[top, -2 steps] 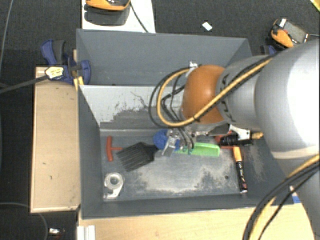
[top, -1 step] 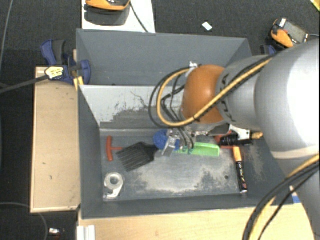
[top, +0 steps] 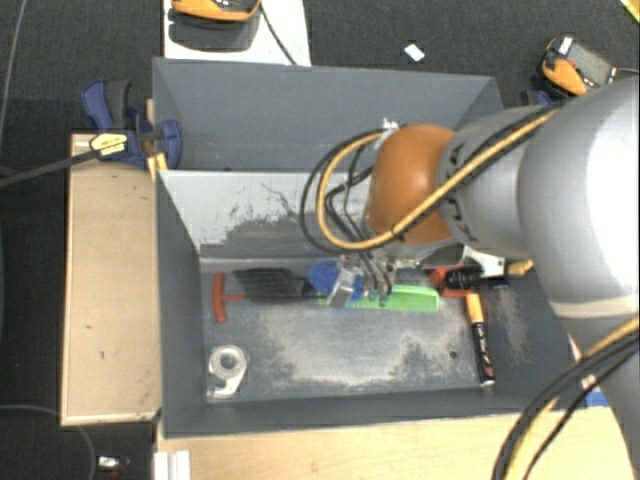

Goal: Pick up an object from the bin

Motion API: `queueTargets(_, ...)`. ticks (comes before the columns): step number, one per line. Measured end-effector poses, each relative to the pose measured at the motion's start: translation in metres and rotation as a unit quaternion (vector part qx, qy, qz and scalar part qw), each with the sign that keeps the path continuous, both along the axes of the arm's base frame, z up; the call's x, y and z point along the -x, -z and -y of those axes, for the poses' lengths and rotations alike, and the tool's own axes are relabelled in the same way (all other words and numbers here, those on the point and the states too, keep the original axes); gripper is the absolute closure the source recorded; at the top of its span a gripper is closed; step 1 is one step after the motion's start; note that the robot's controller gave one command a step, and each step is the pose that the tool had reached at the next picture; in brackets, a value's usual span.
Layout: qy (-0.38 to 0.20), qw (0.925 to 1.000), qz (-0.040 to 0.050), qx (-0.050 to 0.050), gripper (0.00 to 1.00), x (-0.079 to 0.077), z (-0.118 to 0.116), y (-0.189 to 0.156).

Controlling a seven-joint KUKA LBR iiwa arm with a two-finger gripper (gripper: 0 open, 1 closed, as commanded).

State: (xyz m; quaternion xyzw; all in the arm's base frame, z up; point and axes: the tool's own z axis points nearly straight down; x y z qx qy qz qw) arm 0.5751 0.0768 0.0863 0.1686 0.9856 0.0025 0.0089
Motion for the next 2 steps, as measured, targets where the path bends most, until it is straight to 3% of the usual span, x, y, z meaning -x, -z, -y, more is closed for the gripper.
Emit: queueTargets(2,-0.001,1.0000,0.0013,0.000,1.00,0.000,0.000,-0.039)
